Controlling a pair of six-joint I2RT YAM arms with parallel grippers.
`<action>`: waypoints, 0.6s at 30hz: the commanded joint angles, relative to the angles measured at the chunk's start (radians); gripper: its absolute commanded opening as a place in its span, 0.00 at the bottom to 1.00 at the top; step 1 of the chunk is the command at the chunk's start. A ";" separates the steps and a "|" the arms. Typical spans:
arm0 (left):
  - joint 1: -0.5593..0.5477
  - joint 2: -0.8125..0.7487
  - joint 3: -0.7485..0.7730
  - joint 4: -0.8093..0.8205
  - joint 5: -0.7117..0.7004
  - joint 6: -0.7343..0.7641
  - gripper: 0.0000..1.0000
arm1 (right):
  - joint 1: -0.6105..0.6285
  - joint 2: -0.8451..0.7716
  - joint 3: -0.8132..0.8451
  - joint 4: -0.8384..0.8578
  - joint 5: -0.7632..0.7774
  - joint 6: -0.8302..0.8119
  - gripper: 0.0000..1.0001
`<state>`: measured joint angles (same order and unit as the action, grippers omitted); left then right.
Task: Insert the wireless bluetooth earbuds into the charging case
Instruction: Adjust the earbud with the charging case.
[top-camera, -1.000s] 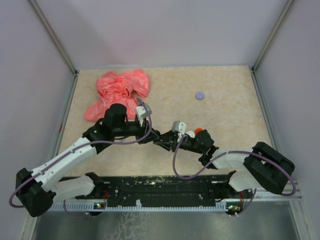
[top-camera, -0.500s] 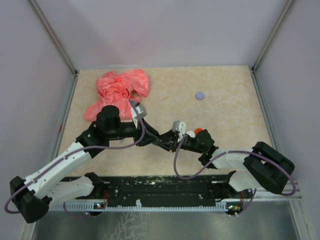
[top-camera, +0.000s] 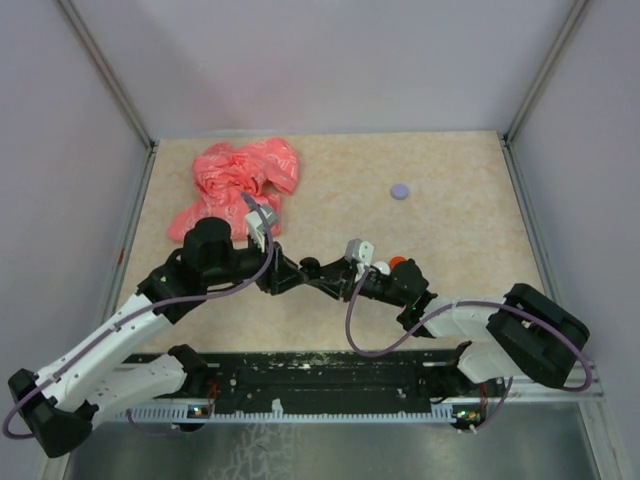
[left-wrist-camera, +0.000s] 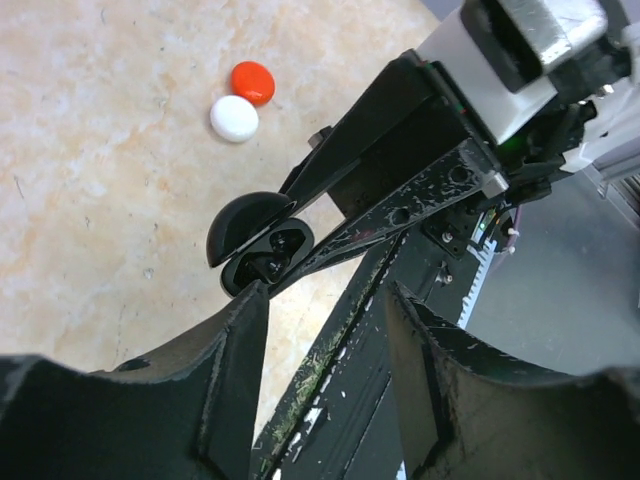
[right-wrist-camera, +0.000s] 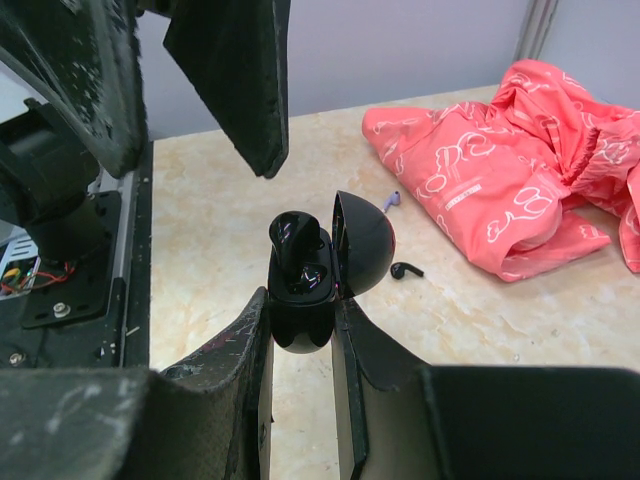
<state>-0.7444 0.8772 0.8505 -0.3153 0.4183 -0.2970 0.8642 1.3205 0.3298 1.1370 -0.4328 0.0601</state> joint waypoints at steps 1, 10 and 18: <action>-0.003 0.017 0.018 -0.041 -0.054 -0.054 0.54 | 0.007 -0.003 0.038 0.061 0.013 -0.002 0.00; -0.003 0.067 0.023 0.010 -0.034 -0.054 0.50 | 0.008 -0.006 0.034 0.061 0.007 0.000 0.00; -0.003 0.081 0.033 0.030 -0.020 -0.044 0.50 | 0.008 0.000 0.036 0.065 -0.004 0.001 0.00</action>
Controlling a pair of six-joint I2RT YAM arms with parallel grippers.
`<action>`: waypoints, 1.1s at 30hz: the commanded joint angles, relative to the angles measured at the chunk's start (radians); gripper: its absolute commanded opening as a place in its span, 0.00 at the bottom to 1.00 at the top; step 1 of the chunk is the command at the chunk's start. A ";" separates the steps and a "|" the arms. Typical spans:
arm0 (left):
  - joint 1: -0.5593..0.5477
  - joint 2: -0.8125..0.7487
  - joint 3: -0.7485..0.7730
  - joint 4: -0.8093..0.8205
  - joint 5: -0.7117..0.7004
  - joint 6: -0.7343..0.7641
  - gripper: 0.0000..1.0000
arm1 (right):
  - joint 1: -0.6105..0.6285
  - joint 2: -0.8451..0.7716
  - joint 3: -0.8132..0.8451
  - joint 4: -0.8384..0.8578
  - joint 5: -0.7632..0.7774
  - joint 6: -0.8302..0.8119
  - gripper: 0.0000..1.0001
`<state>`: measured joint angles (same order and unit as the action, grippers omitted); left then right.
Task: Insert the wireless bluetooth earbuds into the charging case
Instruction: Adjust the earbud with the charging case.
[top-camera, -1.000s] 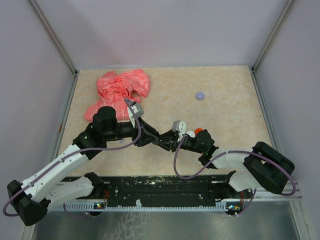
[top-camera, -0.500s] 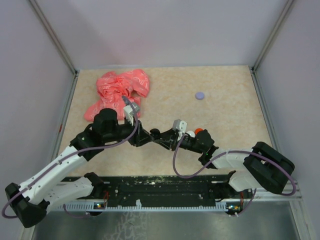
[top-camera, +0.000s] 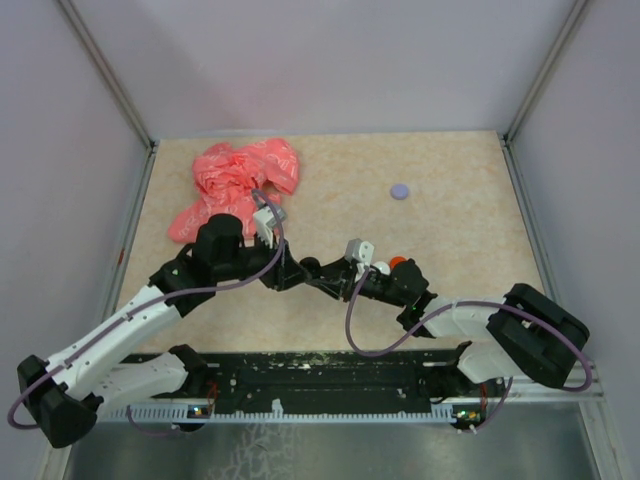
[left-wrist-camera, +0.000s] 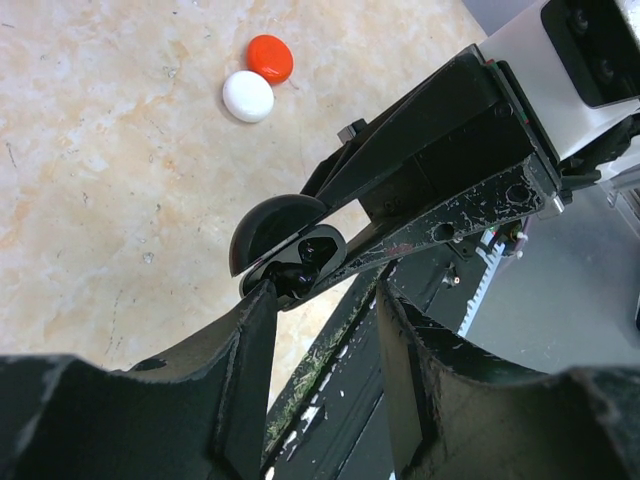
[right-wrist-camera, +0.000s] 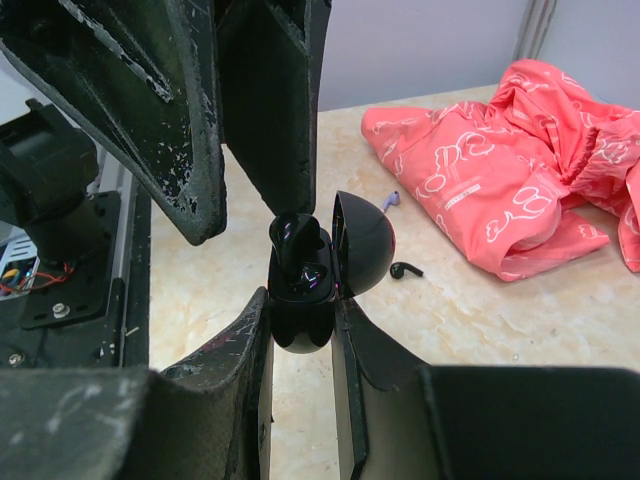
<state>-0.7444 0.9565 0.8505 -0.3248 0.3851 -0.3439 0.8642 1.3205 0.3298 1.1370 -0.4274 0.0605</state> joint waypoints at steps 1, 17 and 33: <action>-0.003 0.006 0.034 0.042 0.014 0.008 0.50 | 0.008 0.001 0.036 0.068 -0.011 0.002 0.00; -0.003 0.030 0.036 0.082 0.111 0.069 0.44 | 0.007 0.023 0.044 0.078 -0.037 0.016 0.00; -0.003 0.059 0.022 0.111 0.201 0.153 0.40 | 0.007 0.025 0.051 0.099 -0.088 0.037 0.00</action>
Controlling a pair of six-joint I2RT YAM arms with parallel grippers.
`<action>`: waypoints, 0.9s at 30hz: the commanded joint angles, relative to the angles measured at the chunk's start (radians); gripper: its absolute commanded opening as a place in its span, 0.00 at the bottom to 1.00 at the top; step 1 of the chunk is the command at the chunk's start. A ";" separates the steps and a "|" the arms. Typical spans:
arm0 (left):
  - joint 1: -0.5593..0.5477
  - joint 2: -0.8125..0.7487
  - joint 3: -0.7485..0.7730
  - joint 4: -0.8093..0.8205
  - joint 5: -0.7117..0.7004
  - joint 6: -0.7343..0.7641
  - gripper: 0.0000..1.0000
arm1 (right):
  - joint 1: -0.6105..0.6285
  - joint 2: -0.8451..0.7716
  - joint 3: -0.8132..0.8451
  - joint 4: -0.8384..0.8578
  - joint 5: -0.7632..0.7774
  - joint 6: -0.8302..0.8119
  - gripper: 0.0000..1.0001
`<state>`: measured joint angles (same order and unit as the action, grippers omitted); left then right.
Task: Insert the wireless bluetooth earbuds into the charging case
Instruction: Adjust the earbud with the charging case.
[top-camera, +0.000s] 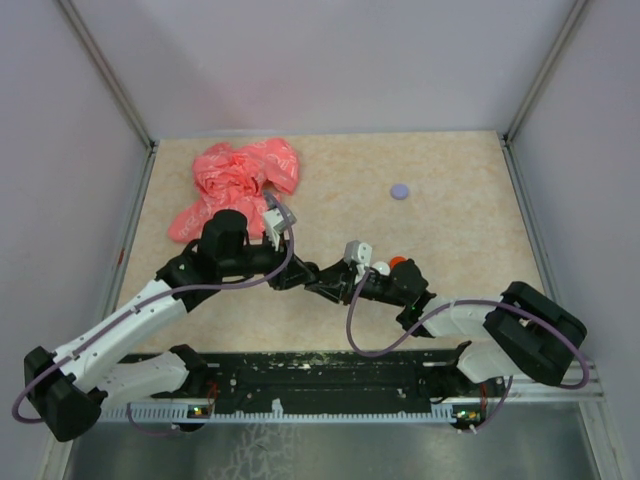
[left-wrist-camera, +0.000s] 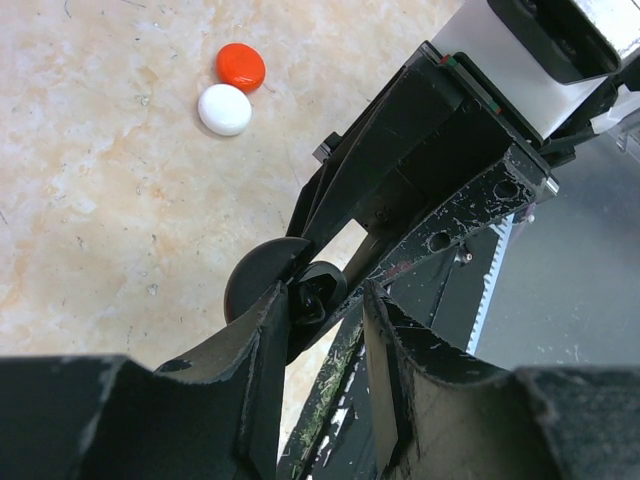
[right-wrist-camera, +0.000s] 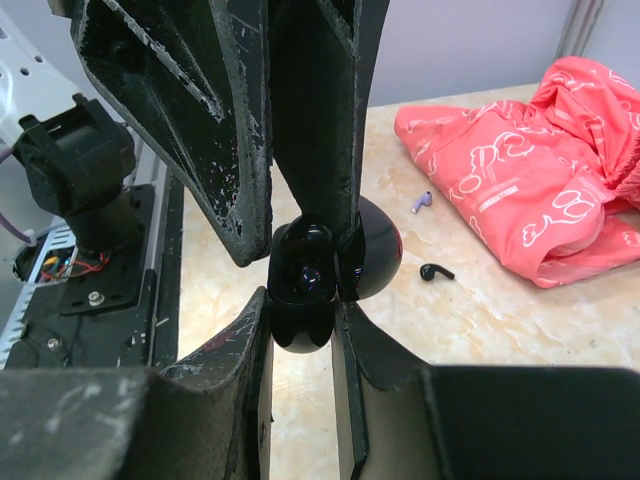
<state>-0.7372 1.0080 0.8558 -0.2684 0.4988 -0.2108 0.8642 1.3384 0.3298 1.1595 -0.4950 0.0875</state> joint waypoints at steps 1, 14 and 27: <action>-0.010 0.007 0.015 0.056 0.089 0.021 0.40 | 0.008 0.007 0.051 0.077 -0.022 0.009 0.00; -0.010 -0.013 -0.021 0.100 0.118 0.053 0.40 | 0.007 0.020 0.054 0.140 -0.060 0.050 0.00; -0.010 -0.035 -0.027 0.096 0.102 0.060 0.43 | 0.008 0.029 0.049 0.189 -0.050 0.074 0.00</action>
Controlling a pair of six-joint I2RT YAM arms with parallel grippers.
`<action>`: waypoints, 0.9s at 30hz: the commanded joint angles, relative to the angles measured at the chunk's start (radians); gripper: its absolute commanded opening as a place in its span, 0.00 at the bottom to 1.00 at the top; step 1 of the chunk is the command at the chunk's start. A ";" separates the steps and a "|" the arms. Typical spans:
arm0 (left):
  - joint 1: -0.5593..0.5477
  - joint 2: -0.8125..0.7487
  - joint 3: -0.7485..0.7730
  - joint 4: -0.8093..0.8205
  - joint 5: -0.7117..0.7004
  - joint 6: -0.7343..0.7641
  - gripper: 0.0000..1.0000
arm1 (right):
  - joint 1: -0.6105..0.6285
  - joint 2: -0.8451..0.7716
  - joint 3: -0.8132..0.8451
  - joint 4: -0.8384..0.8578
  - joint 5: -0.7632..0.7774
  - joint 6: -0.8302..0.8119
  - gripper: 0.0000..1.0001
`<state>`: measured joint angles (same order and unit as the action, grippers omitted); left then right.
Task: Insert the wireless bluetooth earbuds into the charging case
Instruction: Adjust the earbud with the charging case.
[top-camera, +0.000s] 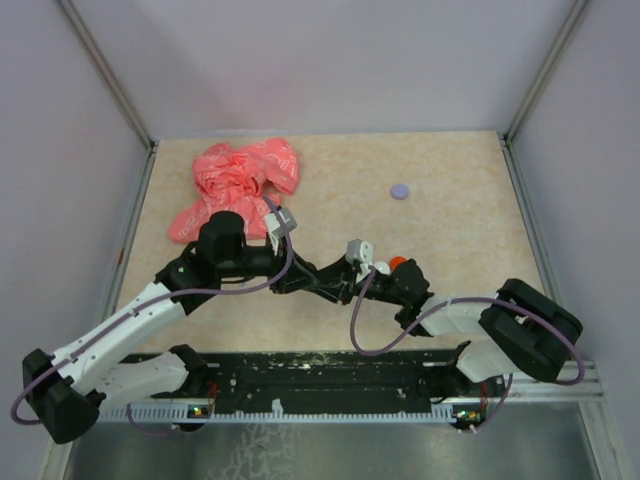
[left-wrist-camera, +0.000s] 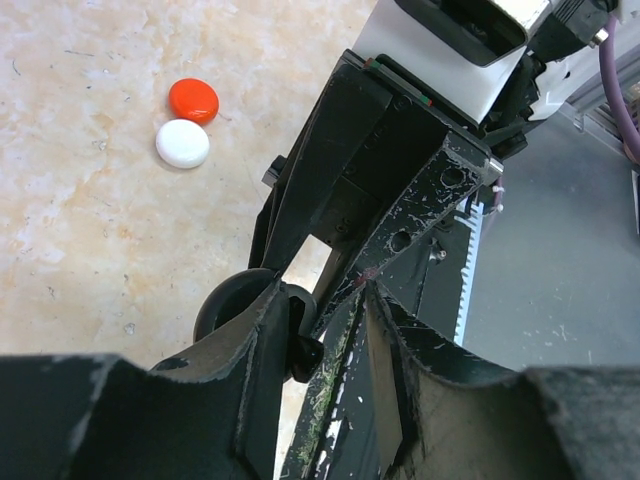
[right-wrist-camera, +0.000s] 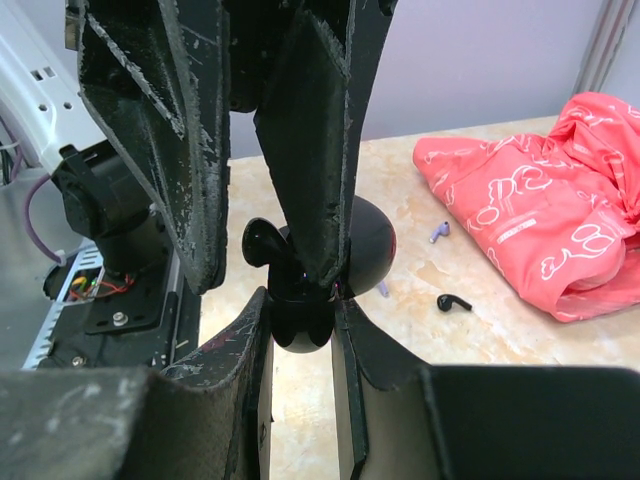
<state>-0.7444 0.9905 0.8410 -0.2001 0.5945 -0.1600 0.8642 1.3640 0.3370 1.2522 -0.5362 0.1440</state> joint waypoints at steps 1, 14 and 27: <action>-0.002 -0.019 -0.009 0.030 0.006 0.009 0.45 | 0.008 0.006 0.040 0.098 -0.006 0.017 0.00; -0.001 -0.102 0.015 0.028 -0.117 -0.015 0.60 | 0.007 0.025 0.046 0.069 0.055 -0.019 0.00; -0.001 -0.207 -0.018 -0.032 -0.425 -0.102 0.67 | -0.023 -0.034 -0.002 0.018 0.104 -0.048 0.00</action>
<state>-0.7444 0.7982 0.8368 -0.1978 0.3084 -0.2222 0.8562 1.3792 0.3347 1.2324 -0.4530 0.1135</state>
